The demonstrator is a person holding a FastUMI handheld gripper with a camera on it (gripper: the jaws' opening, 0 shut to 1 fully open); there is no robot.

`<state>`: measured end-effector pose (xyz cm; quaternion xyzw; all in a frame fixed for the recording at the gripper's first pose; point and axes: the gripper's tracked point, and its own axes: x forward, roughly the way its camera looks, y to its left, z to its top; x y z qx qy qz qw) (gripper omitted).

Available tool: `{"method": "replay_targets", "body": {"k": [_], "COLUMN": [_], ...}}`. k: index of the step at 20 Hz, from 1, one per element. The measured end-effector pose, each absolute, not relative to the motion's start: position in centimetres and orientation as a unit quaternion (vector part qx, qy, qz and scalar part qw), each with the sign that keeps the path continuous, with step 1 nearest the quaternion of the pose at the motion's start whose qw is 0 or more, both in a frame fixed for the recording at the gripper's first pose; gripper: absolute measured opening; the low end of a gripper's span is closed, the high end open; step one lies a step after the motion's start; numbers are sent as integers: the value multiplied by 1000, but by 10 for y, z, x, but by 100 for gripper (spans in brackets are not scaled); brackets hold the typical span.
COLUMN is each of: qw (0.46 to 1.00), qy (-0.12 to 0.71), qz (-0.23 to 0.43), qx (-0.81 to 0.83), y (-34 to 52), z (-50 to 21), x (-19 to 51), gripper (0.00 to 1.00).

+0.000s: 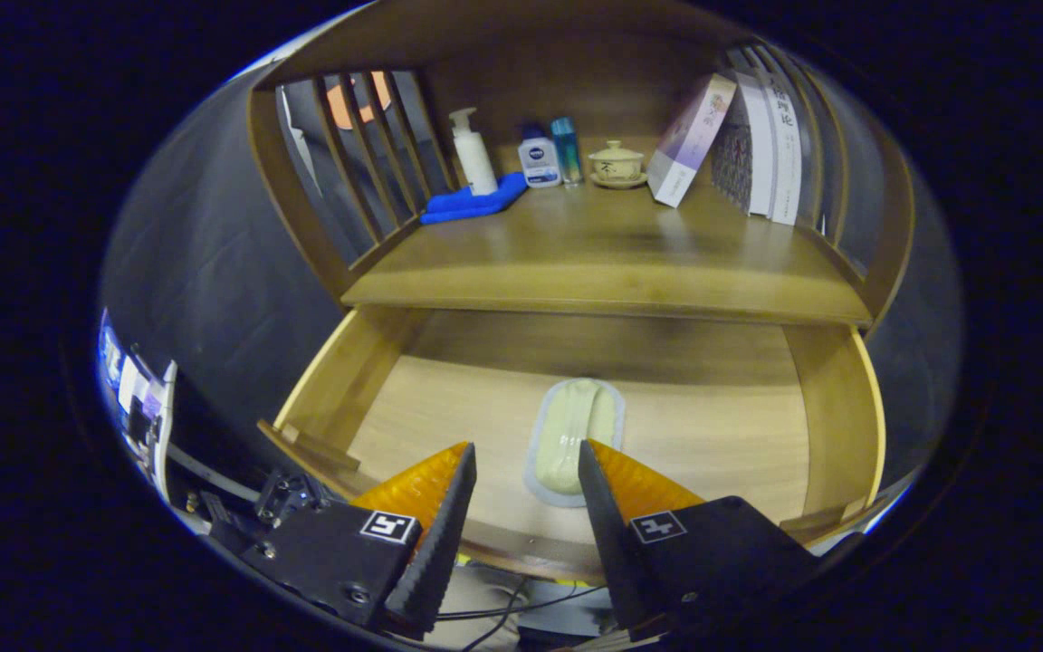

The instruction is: Pull open the drawer, take out the items inside it, and place them on the countertop above the cabinet.

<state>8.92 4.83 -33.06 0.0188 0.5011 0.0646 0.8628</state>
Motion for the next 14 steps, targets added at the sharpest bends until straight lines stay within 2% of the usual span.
{"method": "replay_targets", "body": {"k": [7,10,14], "qw": [837,810,800], "qy": [545,584,599], "qz": [44,41,26], "qx": [-30,30,22], "y": [39,47,34], "z": [-365,-384,-398], "x": [128,125,122], "gripper": [69,66,62]}}
